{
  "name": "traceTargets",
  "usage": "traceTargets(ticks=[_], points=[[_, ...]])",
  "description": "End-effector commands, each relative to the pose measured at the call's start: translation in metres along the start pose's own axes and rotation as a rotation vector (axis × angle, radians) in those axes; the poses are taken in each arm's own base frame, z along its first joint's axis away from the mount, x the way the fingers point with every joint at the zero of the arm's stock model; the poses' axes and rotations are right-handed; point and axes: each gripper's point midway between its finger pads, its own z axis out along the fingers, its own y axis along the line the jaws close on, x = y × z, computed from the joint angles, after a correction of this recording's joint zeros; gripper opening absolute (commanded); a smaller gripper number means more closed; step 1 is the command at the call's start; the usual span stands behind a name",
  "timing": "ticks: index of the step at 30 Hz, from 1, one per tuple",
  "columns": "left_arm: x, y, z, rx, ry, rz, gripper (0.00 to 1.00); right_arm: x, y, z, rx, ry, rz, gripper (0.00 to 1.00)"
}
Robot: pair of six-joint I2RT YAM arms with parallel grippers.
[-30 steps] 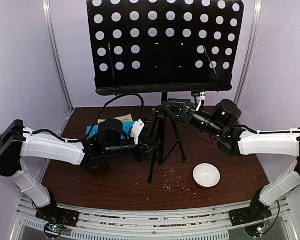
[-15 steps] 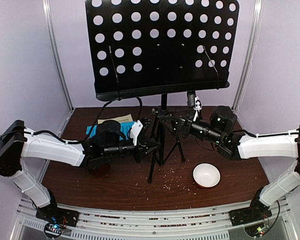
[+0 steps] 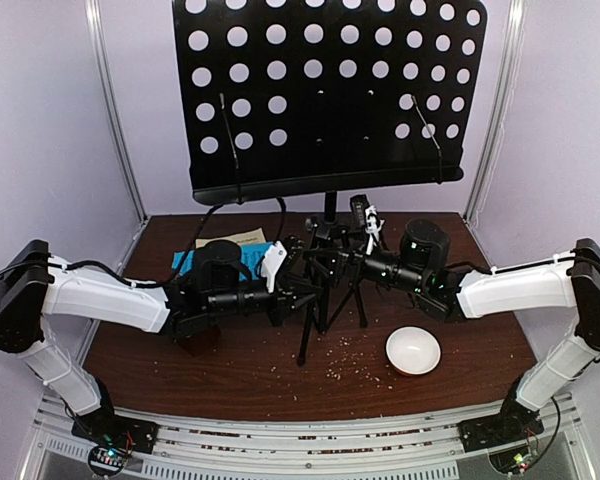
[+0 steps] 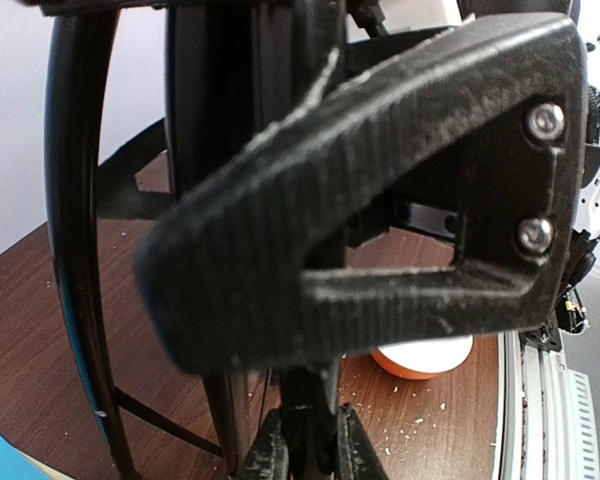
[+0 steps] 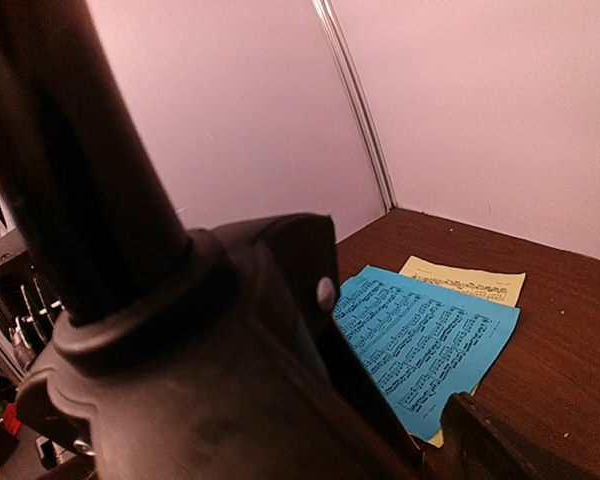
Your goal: Pack up the instrument practice props
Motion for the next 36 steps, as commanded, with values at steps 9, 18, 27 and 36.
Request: traceTargets(ticks=[9, 18, 27, 36], points=[[-0.044, -0.023, 0.004, 0.071, -0.154, 0.064, 0.00, -0.009, 0.006, -0.005, 0.018, -0.092, 0.006, 0.55], [-0.034, -0.029, 0.008, 0.072, -0.122, 0.077, 0.00, -0.017, 0.007, -0.004, 0.021, -0.138, 0.030, 0.45], [-0.025, -0.038, 0.012, 0.087, -0.110, 0.068, 0.00, -0.025, 0.002, -0.005, 0.048, -0.202, 0.066, 0.12], [-0.029, -0.026, 0.005, -0.009, -0.091, 0.040, 0.13, -0.038, -0.010, -0.019, 0.168, -0.245, 0.090, 0.00]])
